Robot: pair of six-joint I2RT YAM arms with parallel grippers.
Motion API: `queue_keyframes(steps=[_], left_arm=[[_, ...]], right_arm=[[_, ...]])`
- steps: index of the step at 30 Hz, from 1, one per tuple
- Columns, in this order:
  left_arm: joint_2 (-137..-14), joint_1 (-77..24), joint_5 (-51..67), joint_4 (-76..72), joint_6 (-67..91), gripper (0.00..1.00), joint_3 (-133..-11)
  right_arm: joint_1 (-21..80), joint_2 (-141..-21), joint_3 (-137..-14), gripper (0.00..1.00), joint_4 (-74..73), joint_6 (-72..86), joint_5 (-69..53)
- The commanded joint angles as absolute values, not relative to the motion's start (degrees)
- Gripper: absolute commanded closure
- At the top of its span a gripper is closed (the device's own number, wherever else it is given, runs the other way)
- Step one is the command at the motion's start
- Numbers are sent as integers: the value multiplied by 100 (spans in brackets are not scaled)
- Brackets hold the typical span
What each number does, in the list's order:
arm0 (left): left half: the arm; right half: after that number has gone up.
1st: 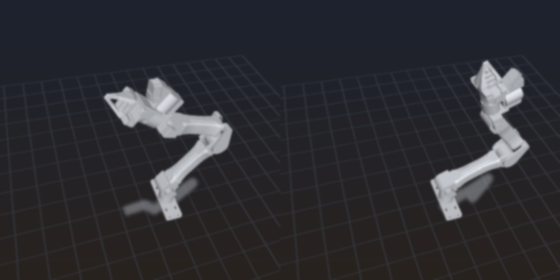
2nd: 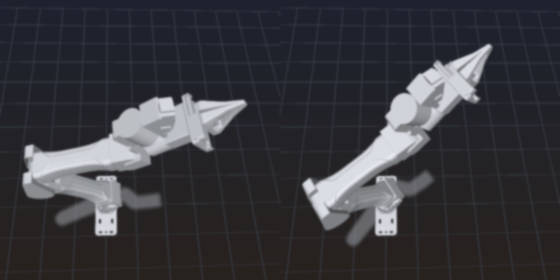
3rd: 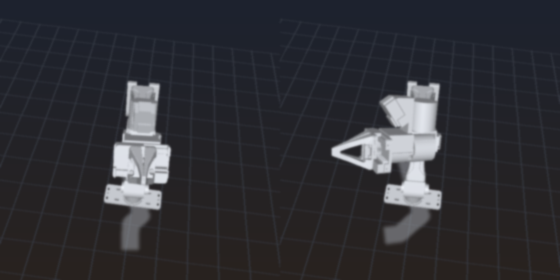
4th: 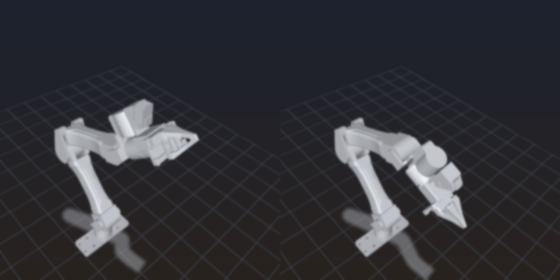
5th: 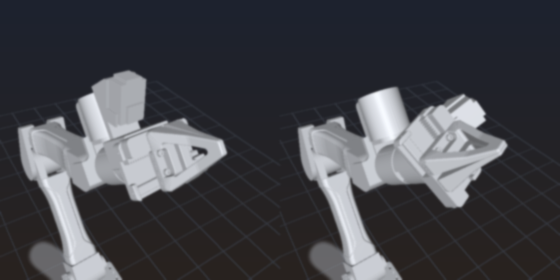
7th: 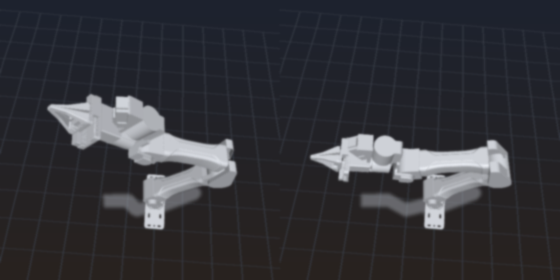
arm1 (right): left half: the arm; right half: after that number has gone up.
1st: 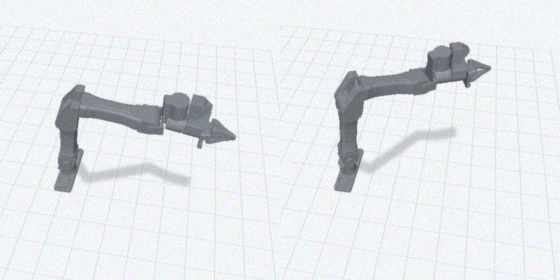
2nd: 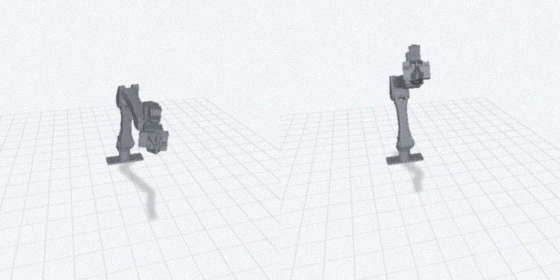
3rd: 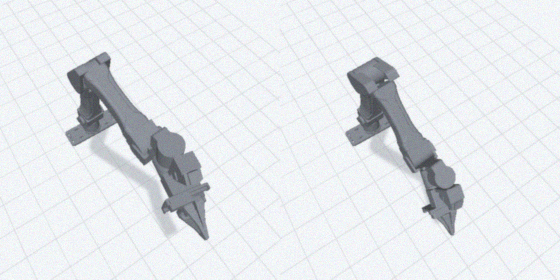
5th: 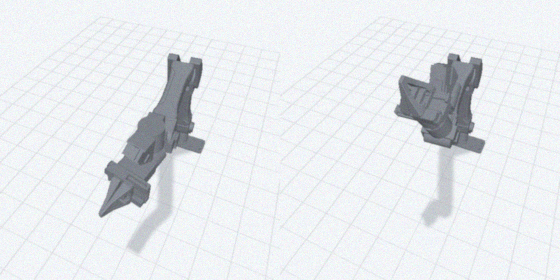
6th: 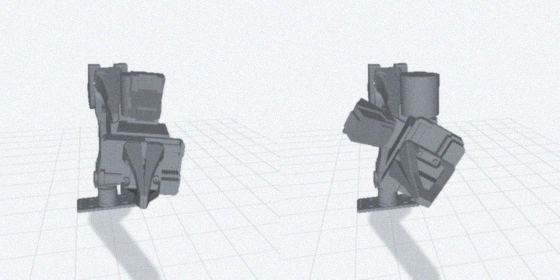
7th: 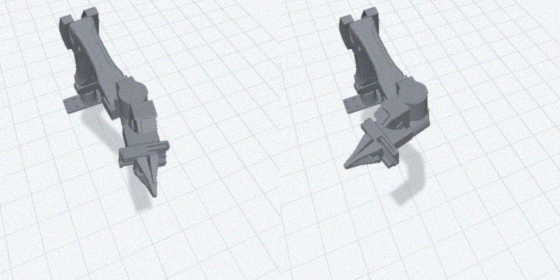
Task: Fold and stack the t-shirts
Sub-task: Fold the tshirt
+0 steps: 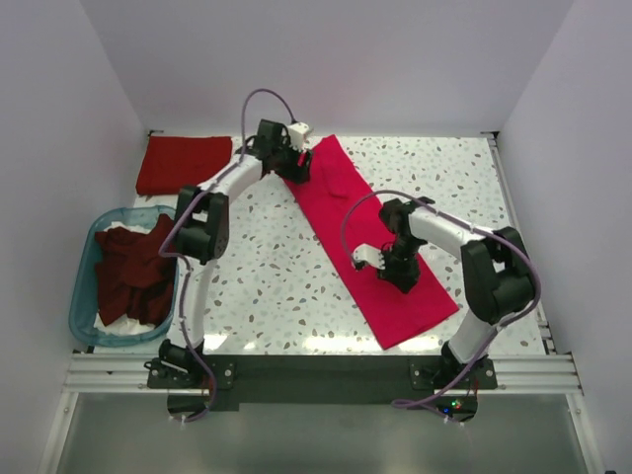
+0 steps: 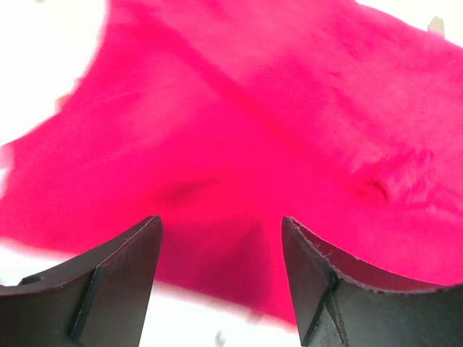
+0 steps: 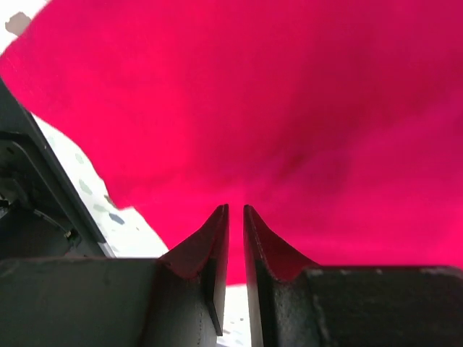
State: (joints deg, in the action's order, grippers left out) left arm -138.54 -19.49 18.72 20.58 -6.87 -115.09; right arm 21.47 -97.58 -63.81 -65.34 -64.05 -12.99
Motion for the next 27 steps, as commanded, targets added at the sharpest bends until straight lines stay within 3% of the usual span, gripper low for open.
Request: queue_keyframes(steps=[1, 10, 18, 22, 27], left_arm=[[-12640, -1521, 2417, 1318, -132, 27, -11155], [-10522, -1178, 2443, 1187, -114, 26, -8599], [-9256, -1037, 2347, 1336, -123, 27, -7489], [-8851, -949, 2382, 1362, -88, 27, -6980], [-8710, -923, 2609, 1538, -158, 24, -6812]], right_arm=[[2478, -10010, -6240, 82, -6083, -6127, -1450], [3585, -11196, -6872, 85, -5836, -4941, -1985], [4762, -11812, -7882, 84, -4889, -2983, -3022], [5115, -11944, -8156, 81, -4185, -2049, -3392], [5151, -11419, -8200, 68, -3657, -1301, -3586]])
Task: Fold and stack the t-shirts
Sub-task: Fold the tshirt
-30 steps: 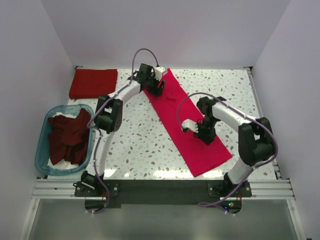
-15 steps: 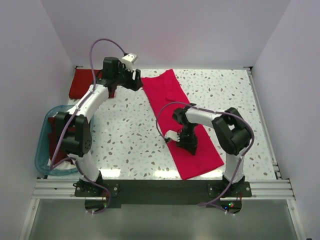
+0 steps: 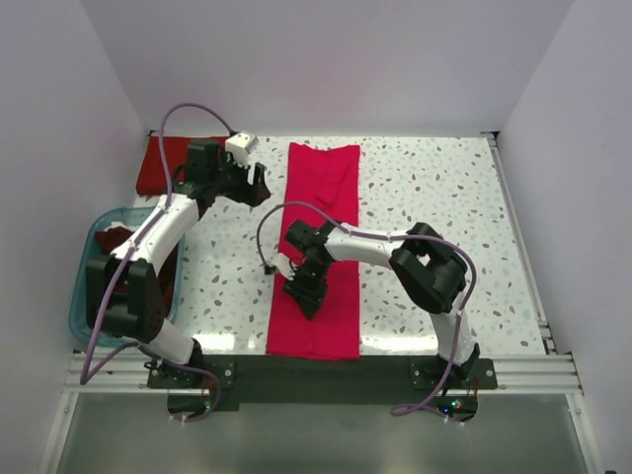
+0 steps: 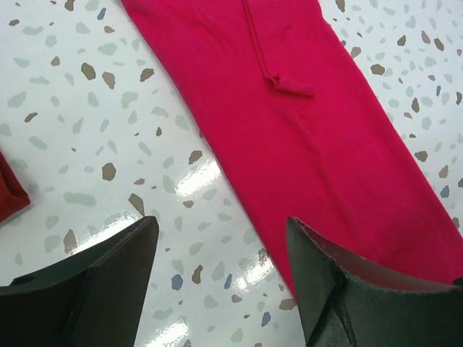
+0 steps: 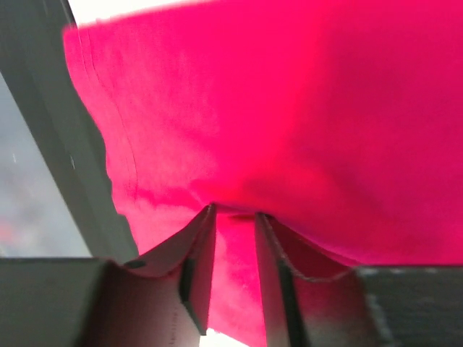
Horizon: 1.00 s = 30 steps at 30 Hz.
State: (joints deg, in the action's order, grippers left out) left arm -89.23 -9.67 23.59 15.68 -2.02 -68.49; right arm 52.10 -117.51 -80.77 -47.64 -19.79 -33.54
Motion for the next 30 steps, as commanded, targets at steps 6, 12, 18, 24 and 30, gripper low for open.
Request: queue_keyframes(steps=[6, 12, 18, 24, 30], left_arm=[[-9342, -1010, 3357, 1679, -290, 24, -7005], [-10194, -1256, 3331, 1345, -45, 35, -7417], [-11179, -1371, 3331, 1204, 447, 46, -7954], [-11741, -1397, 3138, 1072, 694, 50, -8024], [-12269, -1389, 2849, 1204, 694, 54, -8296]], right_arm=[[4047, -10539, -8578, 62, -4113, -1740, -3603], [2894, -11002, -9130, 68, -3763, -1837, -2568], [2488, -12075, -10044, 75, -3446, -1749, -1644], [2479, -12928, -10555, 78, -3234, -1890, -1056], [2435, -13420, -10924, 80, -3059, -1934, -475]])
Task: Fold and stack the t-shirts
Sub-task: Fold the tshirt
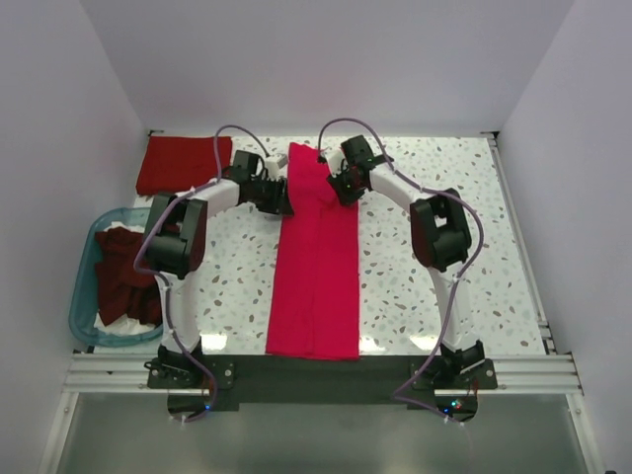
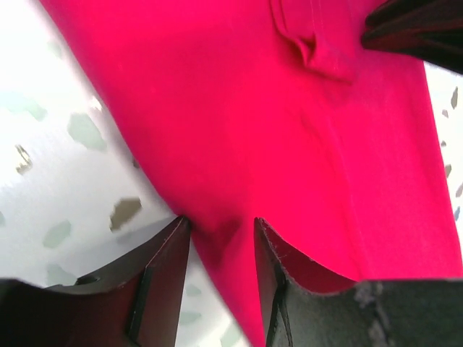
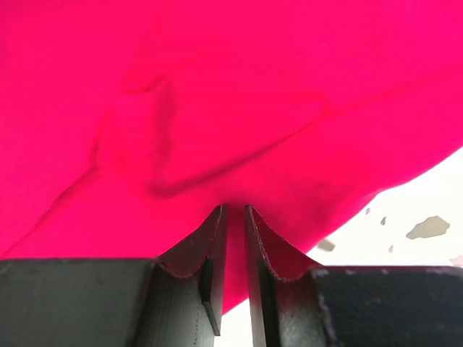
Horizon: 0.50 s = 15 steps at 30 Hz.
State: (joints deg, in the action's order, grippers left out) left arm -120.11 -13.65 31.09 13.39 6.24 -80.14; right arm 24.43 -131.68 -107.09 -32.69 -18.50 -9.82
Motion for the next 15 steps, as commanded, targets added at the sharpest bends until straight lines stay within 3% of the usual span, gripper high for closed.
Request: queue_keyframes(steps=[1, 15], left_arm=[[-12339, -1380, 2813, 1256, 694, 54, -8445], [-13411, -1318, 2532, 1573, 712, 54, -9790]], right_arm=[[2426, -13482, -10977, 80, -3050, -1934, -362], [2320, -14677, -12672, 80, -3190, -2223, 483]])
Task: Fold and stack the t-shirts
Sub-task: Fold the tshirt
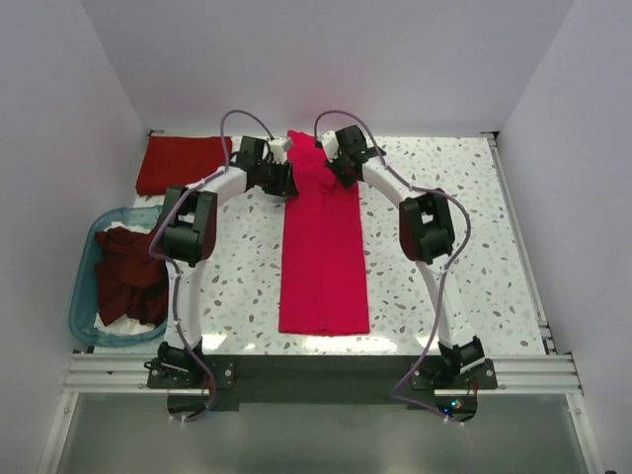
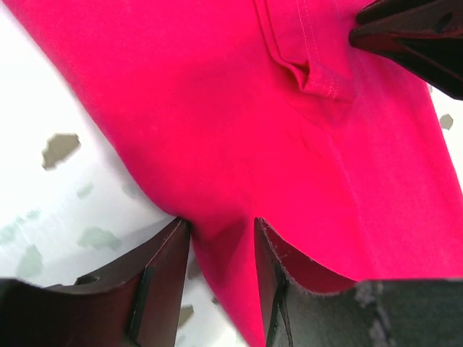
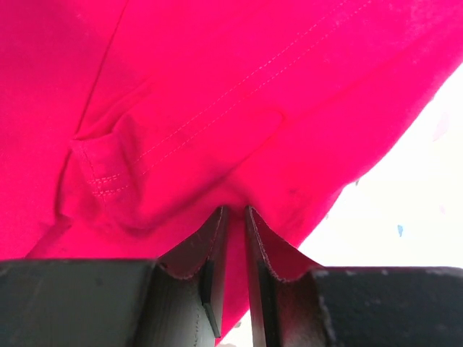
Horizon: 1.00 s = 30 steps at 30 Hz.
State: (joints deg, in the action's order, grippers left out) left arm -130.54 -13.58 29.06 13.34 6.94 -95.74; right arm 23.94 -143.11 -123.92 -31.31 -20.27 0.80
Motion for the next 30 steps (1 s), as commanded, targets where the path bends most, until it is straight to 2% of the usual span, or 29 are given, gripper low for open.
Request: queue_keyframes(steps=[1, 5, 10, 12, 13, 14, 16, 20, 22, 26, 29, 30], left_arm=[[-13473, -1310, 2505, 1643, 703, 54, -9948], [-13658, -1248, 2461, 1723, 694, 52, -10230], [-13055, -1239, 2768, 1313, 563, 37, -9959], [-12676, -1248, 2952, 733, 554, 24, -9626], [-12300, -1248, 3023, 564, 554, 19, -9554], [-12131, -1265, 3058, 432, 519, 10, -9519], [-11640, -1266, 3085, 159, 475, 0, -9510], [-10830, -1257, 3085, 149, -253, 0, -9484], [-10296, -1204, 3304, 97, -404, 0, -9300], [-9196, -1195, 3208, -719, -736, 0, -8291], [-8527, -1195, 3934, -450, -1411, 0, -7674], [-8404, -1204, 4564, 152, -1659, 0, -7481]], right_arm=[[2320, -14721, -12726, 80, -3190, -2232, 483], [2320, -14722, -12823, 77, -3112, -2250, 440], [2329, -14301, -12841, 55, -2997, -2162, 229], [2320, -13960, -12928, 49, -2944, -2162, 176], [2320, -13835, -12972, 42, -2944, -2188, 106], [2329, -13703, -13025, 38, -2936, -2258, 71], [2329, -13229, -13052, 29, -2979, -2364, -113], [2320, -12114, -12344, 18, -2717, -2689, -754], [2338, -11422, -11920, 3, -2541, -2689, -826], [2338, -10550, -10998, 1, -2828, -3135, -1151], [2347, -10040, -10540, 1, -3450, -3689, -1370], [2347, -9907, -10434, 1, -3672, -3813, -1597]])
